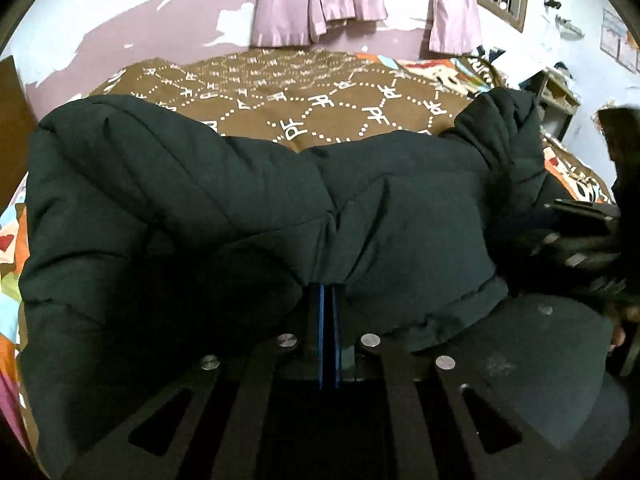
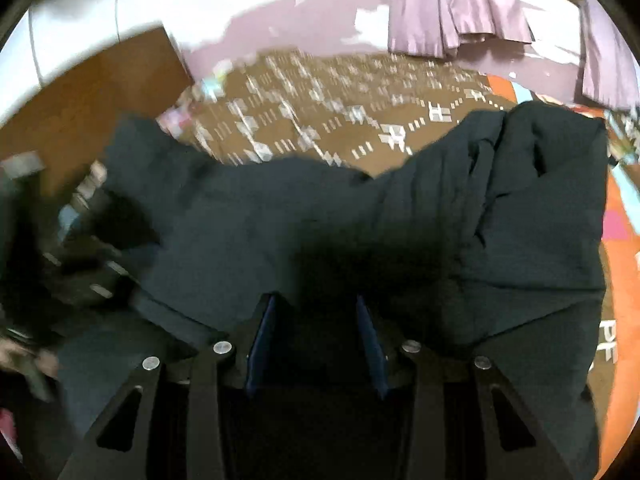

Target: Fold large clothes

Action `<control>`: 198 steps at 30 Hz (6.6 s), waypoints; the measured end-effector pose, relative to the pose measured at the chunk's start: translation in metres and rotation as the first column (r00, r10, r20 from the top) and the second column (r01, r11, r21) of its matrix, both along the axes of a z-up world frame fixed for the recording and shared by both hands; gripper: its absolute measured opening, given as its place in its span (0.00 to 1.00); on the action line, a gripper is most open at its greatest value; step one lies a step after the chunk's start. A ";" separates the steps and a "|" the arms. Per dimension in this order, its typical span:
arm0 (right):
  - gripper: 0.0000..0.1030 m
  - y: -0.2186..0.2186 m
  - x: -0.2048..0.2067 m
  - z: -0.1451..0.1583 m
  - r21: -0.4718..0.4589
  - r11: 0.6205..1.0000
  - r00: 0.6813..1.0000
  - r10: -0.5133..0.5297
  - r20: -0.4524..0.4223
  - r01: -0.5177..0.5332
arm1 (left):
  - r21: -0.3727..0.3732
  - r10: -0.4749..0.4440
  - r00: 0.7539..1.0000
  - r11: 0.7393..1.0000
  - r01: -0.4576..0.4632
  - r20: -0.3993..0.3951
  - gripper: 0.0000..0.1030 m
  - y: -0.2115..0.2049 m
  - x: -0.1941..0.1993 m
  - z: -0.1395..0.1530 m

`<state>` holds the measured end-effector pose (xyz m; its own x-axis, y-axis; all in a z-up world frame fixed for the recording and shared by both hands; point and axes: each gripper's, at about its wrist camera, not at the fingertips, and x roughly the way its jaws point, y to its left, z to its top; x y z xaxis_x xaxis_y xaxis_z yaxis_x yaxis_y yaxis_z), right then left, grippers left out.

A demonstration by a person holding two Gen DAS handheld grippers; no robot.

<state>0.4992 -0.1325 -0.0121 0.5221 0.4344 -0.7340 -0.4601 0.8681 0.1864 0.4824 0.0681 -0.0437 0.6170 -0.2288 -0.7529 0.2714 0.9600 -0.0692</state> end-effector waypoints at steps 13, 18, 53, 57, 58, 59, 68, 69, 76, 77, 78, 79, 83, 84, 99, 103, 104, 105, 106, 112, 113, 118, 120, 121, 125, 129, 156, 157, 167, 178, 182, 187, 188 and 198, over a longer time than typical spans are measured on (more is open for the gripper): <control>0.37 0.050 0.010 -0.019 -0.149 0.984 0.993 0.091 -0.079 -0.102 | -0.094 -0.006 1.000 0.996 0.006 0.001 0.04 0.009 -0.007 0.002; 0.35 0.069 0.000 -0.032 -0.300 0.952 0.998 0.066 0.022 -0.056 | -0.052 -0.001 1.000 0.999 0.001 -0.001 0.04 0.002 -0.005 -0.001; 0.57 -0.012 -0.007 0.049 -0.066 0.971 0.942 -0.204 0.265 0.229 | -0.204 0.303 0.939 0.942 -0.268 0.165 0.48 0.068 -0.010 0.067; 0.63 -0.002 -0.031 0.078 -0.085 0.977 0.945 -0.163 0.284 0.194 | -0.260 0.306 0.928 0.933 -0.248 0.213 0.71 0.068 -0.041 0.102; 0.64 0.000 -0.038 0.087 -0.095 0.974 0.942 -0.171 0.289 0.206 | -0.262 0.310 0.927 0.932 -0.252 0.212 0.73 0.068 -0.045 0.109; 0.66 0.001 -0.044 0.094 -0.098 0.973 0.940 -0.172 0.294 0.209 | -0.259 0.314 0.925 0.931 -0.256 0.213 0.75 0.068 -0.051 0.117; 0.97 0.010 -0.108 0.164 -0.040 0.983 0.935 -0.157 0.319 0.178 | -0.277 0.346 0.898 0.922 -0.272 0.271 0.98 0.061 -0.110 0.190; 0.99 0.010 -0.116 0.172 -0.036 0.983 0.932 -0.157 0.326 0.178 | -0.281 0.349 0.896 0.920 -0.272 0.275 0.98 0.060 -0.117 0.197; 1.00 -0.001 -0.171 0.213 -0.016 0.986 0.929 -0.148 0.338 0.163 | -0.257 0.338 0.880 0.931 -0.260 0.333 0.98 0.049 -0.171 0.240; 1.00 -0.003 -0.178 0.217 -0.015 0.986 0.928 -0.150 0.341 0.165 | -0.254 0.336 0.879 0.932 -0.259 0.338 0.98 0.048 -0.180 0.245; 1.00 -0.005 -0.186 0.222 -0.012 0.986 0.926 -0.151 0.346 0.165 | -0.249 0.338 0.877 0.932 -0.262 0.341 0.98 0.045 -0.189 0.250; 1.00 -0.007 -0.194 0.226 -0.009 0.986 0.925 -0.151 0.350 0.165 | -0.248 0.340 0.875 0.932 -0.265 0.346 0.98 0.043 -0.196 0.253; 1.00 -0.019 -0.229 0.239 0.023 0.984 0.912 -0.174 0.372 0.178 | -0.255 0.335 0.880 0.932 -0.257 0.336 0.98 0.037 -0.231 0.262; 1.00 -0.022 -0.236 0.242 0.032 0.983 0.910 -0.178 0.373 0.179 | -0.258 0.331 0.883 0.933 -0.252 0.333 0.98 0.036 -0.237 0.263; 1.00 -0.029 -0.320 0.234 0.055 0.986 0.887 -0.165 0.431 0.156 | -0.130 0.254 0.877 0.967 -0.220 0.407 0.98 0.012 -0.329 0.240; 1.00 -0.027 -0.333 0.222 0.024 0.990 0.884 -0.135 0.447 0.139 | -0.043 0.200 0.878 0.979 -0.201 0.434 0.98 0.005 -0.353 0.217; 1.00 -0.027 -0.337 0.218 0.014 0.991 0.886 -0.125 0.446 0.133 | -0.023 0.178 0.879 0.982 -0.188 0.443 0.98 0.003 -0.360 0.211; 1.00 -0.028 -0.340 0.214 -0.001 0.992 0.887 -0.113 0.448 0.127 | -0.008 0.162 0.879 0.984 -0.178 0.447 0.98 0.002 -0.364 0.205; 1.00 -0.028 -0.343 0.211 -0.014 0.992 0.886 -0.106 0.451 0.125 | 0.008 0.150 0.881 0.985 -0.172 0.450 0.98 0.001 -0.369 0.199; 1.00 -0.032 -0.361 0.181 -0.121 0.988 0.883 -0.032 0.469 0.099 | 0.010 0.149 0.911 0.986 -0.166 0.384 0.98 0.010 -0.393 0.149; 1.00 -0.032 -0.365 0.176 -0.133 0.987 0.884 -0.018 0.468 0.091 | 0.001 0.151 0.922 0.987 -0.162 0.358 0.98 0.012 -0.394 0.141; 1.00 -0.034 -0.376 0.145 -0.204 0.978 0.897 0.054 0.439 0.042 | 0.035 0.130 0.958 0.989 -0.144 0.257 0.98 0.015 -0.399 0.098; 1.00 -0.036 -0.378 0.131 -0.223 0.975 0.910 0.070 0.408 0.025 | 0.078 0.117 0.967 0.987 -0.138 0.227 0.98 0.012 -0.400 0.085; 1.00 -0.037 -0.378 0.123 -0.230 0.973 0.918 0.078 0.390 0.016 | 0.098 0.115 0.973 0.986 -0.136 0.198 0.98 0.008 -0.396 0.080; 1.00 -0.040 -0.376 0.083 -0.293 0.956 0.953 0.121 0.278 -0.036 | 0.155 0.054 0.985 0.985 -0.080 0.165 0.98 -0.005 -0.397 0.066; 1.00 -0.040 -0.373 0.046 -0.349 0.932 0.974 0.160 0.158 -0.097 | 0.235 -0.001 0.997 0.972 -0.017 0.079 0.98 -0.020 -0.397 0.037; 1.00 0.009 -0.358 -0.081 -0.627 0.761 0.984 0.167 -0.056 -0.165 | 0.433 -0.019 0.987 0.897 0.086 -0.157 0.98 -0.027 -0.396 -0.058; 1.00 0.007 -0.359 -0.081 -0.620 0.769 0.986 0.162 -0.044 -0.154 | 0.431 -0.016 0.988 0.899 0.081 -0.153 0.98 -0.027 -0.396 -0.058; 1.00 0.002 -0.343 -0.036 -0.517 0.854 0.990 0.120 0.080 -0.062 | 0.427 -0.063 0.995 0.900 0.088 -0.072 0.98 -0.043 -0.405 -0.047; 1.00 -0.012 -0.324 0.013 -0.284 0.959 0.992 0.037 0.122 -0.001 | 0.478 -0.078 0.997 0.876 0.064 0.011 0.98 -0.056 -0.408 -0.045; 1.00 -0.016 -0.320 0.018 -0.249 0.968 0.993 0.016 0.116 0.014 | 0.488 -0.042 0.999 0.872 0.032 0.009 0.98 -0.047 -0.403 -0.047; 1.00 -0.016 -0.322 0.012 -0.268 0.963 0.995 0.029 0.091 -0.003 | 0.494 -0.049 0.997 0.866 0.075 -0.067 0.99 -0.045 -0.397 -0.060; 1.00 -0.016 -0.322 0.009 -0.268 0.963 0.996 0.030 0.079 -0.007 | 0.479 -0.048 0.995 0.874 0.085 -0.088 0.99 -0.044 -0.395 -0.062; 1.00 -0.024 -0.319 0.002 -0.225 0.974 1.000 0.014 0.015 -0.010 | 0.470 -0.175 0.970 0.851 0.235 -0.168 0.99 -0.037 -0.375 -0.068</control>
<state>0.1805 -0.1566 -0.0105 0.5310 0.2656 -0.8047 -0.4720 0.8814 -0.0205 0.1071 0.0311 -0.1120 0.4988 0.0704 -0.8639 0.4849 0.8035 0.3454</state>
